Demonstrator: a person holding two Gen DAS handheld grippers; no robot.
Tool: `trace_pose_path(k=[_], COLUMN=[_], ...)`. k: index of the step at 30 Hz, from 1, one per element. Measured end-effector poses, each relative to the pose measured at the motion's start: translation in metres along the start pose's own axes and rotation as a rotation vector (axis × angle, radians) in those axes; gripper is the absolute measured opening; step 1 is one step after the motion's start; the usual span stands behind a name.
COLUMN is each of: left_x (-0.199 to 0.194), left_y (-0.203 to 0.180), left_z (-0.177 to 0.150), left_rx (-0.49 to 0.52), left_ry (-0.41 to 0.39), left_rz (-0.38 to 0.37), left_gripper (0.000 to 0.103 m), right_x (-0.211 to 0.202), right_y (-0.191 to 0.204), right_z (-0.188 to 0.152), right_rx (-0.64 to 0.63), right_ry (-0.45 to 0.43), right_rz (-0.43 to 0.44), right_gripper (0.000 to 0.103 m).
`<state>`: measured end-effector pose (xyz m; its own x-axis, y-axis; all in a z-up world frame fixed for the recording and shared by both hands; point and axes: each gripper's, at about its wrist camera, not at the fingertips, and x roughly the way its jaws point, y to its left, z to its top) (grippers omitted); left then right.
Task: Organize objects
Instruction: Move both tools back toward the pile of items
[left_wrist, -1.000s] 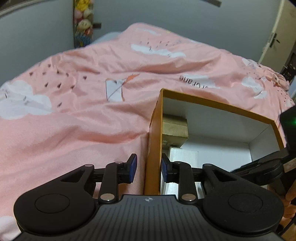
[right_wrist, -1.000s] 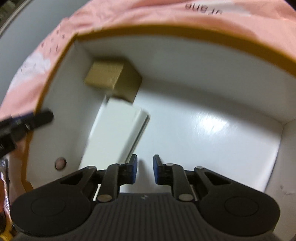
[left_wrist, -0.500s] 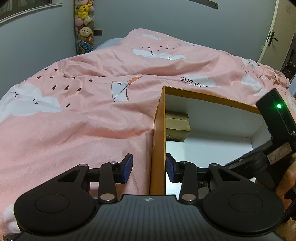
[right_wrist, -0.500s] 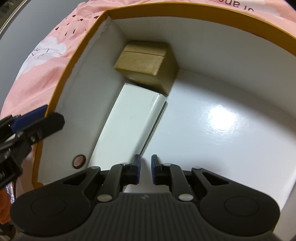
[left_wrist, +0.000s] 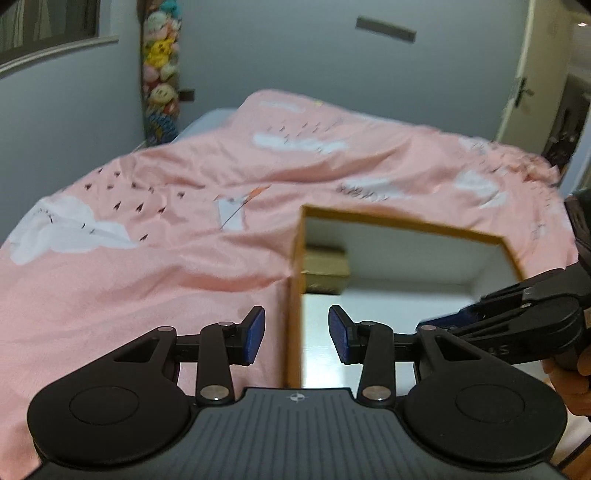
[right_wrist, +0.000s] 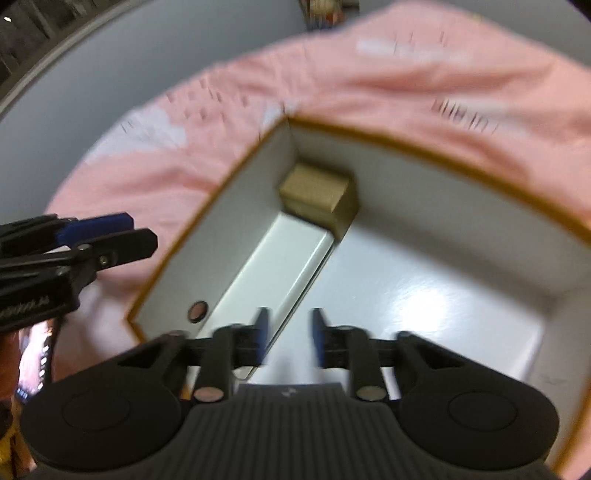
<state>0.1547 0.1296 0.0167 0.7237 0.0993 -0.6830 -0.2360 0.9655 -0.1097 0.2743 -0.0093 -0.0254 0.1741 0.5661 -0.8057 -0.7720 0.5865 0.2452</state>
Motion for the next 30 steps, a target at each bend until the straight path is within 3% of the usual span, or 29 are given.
trace_pose_path(k=[3, 8, 14, 24, 26, 30], left_x=[-0.023, -0.045, -0.058, -0.075, -0.079, -0.085], left_y=[-0.010, -0.023, -0.038, -0.060, -0.058, -0.052], left_z=[-0.007, -0.028, -0.059, -0.115, -0.121, -0.129], left_rx=[0.006, 0.000, 0.009, 0.063, 0.063, 0.065], left_ry=[-0.004, 0.045, 0.158, 0.336, 0.357, 0.389], left_rz=[-0.061, -0.179, -0.271, -0.343, -0.347, -0.380], left_gripper=[0.047, 0.047, 0.047, 0.057, 0.063, 0.065], right_x=[-0.040, -0.083, -0.109, -0.111, -0.112, -0.110], right_y=[0.009, 0.013, 0.016, 0.020, 0.021, 0.023], right_z=[-0.024, -0.067, -0.123, -0.190, -0.202, -0.217], right_rx=[-0.025, -0.004, 0.057, 0.147, 0.161, 0.178], right_ry=[-0.090, -0.174, -0.205, -0.064, -0.037, 0.011], right_rz=[-0.041, -0.097, -0.123, -0.112, -0.117, -0.114], right_gripper=[0.048, 0.055, 0.055, 0.054, 0.054, 0.054])
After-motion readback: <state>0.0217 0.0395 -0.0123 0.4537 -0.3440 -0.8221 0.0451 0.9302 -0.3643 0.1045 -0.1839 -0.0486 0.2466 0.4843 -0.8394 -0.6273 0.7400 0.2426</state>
